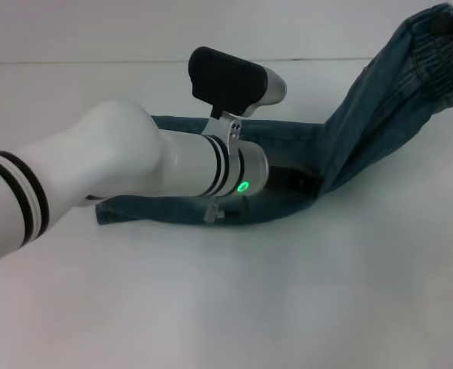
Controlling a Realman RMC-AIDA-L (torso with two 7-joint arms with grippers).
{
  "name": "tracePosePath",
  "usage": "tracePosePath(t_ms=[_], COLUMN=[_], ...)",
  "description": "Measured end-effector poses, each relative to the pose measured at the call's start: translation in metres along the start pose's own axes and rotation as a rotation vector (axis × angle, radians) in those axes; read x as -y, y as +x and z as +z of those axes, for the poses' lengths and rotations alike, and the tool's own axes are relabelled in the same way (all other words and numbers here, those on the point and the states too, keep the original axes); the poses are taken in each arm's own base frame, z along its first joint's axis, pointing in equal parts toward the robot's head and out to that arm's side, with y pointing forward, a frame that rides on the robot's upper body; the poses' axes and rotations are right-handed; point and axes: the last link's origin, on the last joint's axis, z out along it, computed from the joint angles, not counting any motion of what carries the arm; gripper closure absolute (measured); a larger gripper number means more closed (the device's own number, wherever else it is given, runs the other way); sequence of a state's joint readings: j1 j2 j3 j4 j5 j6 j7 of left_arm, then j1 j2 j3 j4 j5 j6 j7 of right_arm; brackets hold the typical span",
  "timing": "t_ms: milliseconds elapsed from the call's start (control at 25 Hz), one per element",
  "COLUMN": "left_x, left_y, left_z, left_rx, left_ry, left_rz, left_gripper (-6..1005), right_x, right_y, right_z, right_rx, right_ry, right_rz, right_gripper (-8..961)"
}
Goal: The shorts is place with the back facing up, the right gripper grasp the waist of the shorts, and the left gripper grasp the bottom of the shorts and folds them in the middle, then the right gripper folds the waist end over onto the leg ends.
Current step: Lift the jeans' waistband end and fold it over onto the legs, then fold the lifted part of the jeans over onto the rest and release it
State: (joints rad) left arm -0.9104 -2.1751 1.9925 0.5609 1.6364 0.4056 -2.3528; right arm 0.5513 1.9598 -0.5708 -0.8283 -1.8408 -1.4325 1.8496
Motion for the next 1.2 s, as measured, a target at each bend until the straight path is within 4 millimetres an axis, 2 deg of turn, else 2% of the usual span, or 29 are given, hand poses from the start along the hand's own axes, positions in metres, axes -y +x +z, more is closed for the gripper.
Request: tracePosePath(t_ms=[240, 400, 640, 840, 920, 960, 1000, 1200], left_x=[-0.018, -0.016, 0.014, 0.046, 0.059, 0.059, 0.075, 0.096], left_y=[-0.003, -0.002, 0.007, 0.011, 0.014, 0.014, 0.019, 0.029], left_z=[0.003, 0.003, -0.004, -0.015, -0.022, -0.022, -0.034, -0.055], left_rx=[0.006, -0.021, -0.131, -0.216, -0.258, -0.258, -0.321, -0.424], left_ry=[-0.052, -0.035, 0.093, 0.224, 0.276, 0.276, 0.347, 0.474], left_rz=[-0.001, -0.018, -0.091, -0.105, -0.117, -0.117, -0.143, -0.147], left_gripper=[941, 906, 853, 646, 602, 580, 558, 449], right_x=[-0.004, -0.007, -0.011, -0.014, -0.015, -0.016, -0.018, -0.026], right_y=[-0.007, -0.01, -0.008, -0.008, -0.01, -0.01, -0.011, -0.015], right_z=[0.008, 0.013, 0.021, 0.026, 0.031, 0.033, 0.036, 0.057], right_rx=[-0.013, -0.022, -0.039, -0.05, -0.054, -0.058, -0.063, -0.092], right_ry=[-0.022, -0.035, -0.05, -0.062, -0.07, -0.074, -0.077, -0.101], right_rz=[-0.018, -0.03, -0.035, -0.042, -0.045, -0.047, -0.054, -0.082], right_gripper=[910, 910, 910, 910, 910, 910, 910, 911])
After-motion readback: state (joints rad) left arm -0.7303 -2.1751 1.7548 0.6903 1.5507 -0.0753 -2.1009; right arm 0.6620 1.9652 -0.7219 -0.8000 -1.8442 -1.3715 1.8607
